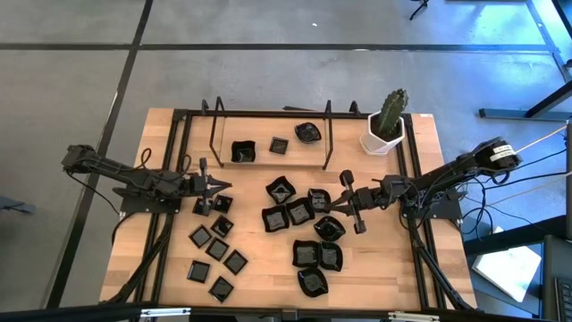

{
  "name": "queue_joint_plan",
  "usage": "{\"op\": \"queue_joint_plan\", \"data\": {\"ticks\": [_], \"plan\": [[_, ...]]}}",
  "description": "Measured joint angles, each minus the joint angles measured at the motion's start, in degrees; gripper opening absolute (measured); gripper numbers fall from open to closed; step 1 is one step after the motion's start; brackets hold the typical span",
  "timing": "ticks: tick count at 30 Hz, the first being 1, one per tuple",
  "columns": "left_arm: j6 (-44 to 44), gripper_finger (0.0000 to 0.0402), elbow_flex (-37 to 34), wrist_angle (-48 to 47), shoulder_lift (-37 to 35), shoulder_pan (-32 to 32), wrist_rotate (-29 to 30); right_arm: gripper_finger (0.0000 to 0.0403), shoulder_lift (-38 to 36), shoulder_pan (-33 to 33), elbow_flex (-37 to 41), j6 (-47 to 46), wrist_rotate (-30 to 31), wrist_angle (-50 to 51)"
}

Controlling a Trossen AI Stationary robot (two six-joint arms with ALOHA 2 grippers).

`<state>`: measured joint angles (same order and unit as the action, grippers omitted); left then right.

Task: Pick & Place Mini shaped plates
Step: Stack the leaf-shaped plate on top of the leaf-shaped plate on the shelf

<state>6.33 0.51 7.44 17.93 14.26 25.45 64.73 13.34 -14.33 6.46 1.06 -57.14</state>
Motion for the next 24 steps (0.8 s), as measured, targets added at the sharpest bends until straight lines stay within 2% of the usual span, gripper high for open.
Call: {"op": "queue_joint_plan", "data": {"ticks": [18,24], "plan": [[-1.22,0.0007,0.0,0.0,0.0,0.0,-0.07,0.0006,0.04,0.04,0.0,-1.65,-2.15,1.71],[-1.25,0.0002,0.0,0.02,0.0,0.0,-1.18,0.0011,0.04,0.02,0.0,-1.29,0.48,3.85]]}}
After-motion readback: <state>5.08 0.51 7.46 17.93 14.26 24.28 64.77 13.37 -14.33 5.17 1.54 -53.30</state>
